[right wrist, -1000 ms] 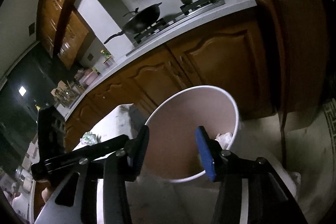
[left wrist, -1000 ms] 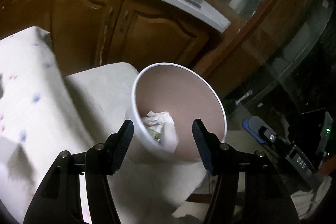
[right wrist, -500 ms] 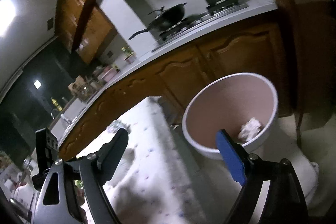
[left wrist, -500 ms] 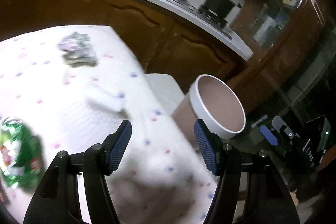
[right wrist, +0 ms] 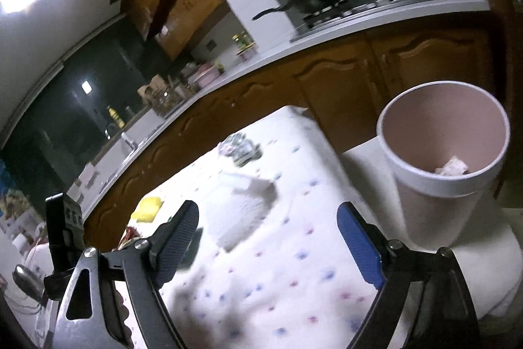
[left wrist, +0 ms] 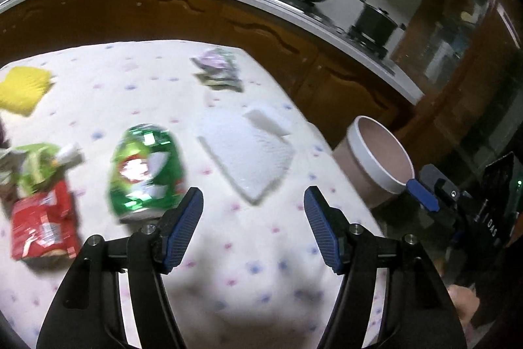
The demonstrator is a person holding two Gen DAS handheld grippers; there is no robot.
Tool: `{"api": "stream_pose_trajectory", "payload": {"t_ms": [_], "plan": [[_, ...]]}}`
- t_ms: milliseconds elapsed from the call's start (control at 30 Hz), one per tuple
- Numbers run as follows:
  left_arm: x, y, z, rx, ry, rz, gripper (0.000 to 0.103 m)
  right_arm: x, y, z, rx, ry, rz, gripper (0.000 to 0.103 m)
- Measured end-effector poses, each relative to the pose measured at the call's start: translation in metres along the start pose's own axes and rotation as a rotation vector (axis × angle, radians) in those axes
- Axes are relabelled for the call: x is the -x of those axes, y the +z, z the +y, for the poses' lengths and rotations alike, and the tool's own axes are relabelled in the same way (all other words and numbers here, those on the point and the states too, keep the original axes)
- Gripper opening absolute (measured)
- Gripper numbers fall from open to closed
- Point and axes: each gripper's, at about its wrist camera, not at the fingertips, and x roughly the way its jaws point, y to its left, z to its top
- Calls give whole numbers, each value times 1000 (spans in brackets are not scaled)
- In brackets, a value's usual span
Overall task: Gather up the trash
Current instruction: 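Move both open tools back over the table of trash, then grasp the crushed green can with the left tool while the right tool grasps another white foam block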
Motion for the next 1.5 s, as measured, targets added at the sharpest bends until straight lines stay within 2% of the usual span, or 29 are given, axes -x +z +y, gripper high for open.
{"api": "stream_pose_trajectory", "payload": {"t_ms": [367,700,1067,1500], "plan": [[32,-12,43,44,93,-59,65,-21,-26,45,109,13,60,89],[40,-14,63,79,118,-63,68,-35,-33,65,172,14,93,89],[27,-4,71,90,150,-13,69,-55,-22,77,228,7,104,89],[-6,12,70,84,190,69,69,-101,1,77,303,-25,150,88]]}}
